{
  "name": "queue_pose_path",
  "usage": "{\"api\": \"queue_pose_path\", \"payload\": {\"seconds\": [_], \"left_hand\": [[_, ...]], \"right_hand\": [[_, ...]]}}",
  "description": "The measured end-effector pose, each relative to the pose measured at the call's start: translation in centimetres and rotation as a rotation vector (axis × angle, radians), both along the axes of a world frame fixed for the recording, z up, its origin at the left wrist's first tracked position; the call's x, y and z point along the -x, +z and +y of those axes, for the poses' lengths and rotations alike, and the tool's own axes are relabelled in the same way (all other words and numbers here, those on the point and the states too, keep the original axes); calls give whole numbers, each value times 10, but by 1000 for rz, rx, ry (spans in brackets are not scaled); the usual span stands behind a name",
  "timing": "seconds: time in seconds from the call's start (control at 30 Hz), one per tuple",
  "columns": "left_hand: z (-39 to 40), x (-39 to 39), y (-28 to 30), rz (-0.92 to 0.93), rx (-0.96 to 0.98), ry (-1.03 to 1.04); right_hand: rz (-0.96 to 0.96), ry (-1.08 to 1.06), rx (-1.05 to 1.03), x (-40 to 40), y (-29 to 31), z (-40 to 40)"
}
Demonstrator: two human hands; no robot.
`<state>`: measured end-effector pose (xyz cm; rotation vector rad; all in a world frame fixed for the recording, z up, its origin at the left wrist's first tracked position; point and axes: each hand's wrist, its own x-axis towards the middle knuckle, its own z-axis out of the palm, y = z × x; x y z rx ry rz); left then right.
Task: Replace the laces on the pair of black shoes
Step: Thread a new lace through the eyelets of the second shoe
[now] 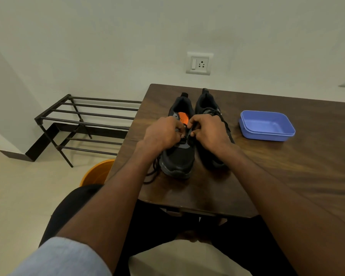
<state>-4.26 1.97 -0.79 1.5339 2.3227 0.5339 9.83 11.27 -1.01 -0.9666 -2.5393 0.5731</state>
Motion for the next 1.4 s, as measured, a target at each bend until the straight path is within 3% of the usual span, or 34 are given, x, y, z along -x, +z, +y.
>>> {"api": "queue_pose_path", "payload": {"seconds": [0.2, 0.4, 0.77, 0.93, 1.07, 1.3, 1.4], "left_hand": [[-2, 0, 7, 55, 37, -73], [-2, -12, -2, 65, -49, 94], [-5, -20, 2, -61, 8, 22], [-16, -13, 12, 282, 57, -8], [-22, 0, 21, 207, 12, 68], [-19, 5, 19, 41, 61, -51], [-19, 6, 20, 18, 60, -58]], "right_hand": [[15, -3, 10, -1, 2, -4], [29, -38, 49, 1, 2, -7], [29, -98, 75, 3, 2, -10], [-27, -79, 176, 3, 12, -10], [-73, -188, 232, 2, 12, -16], [-81, -241, 265, 7, 4, -25], [-50, -268, 385, 6, 5, -22]]}}
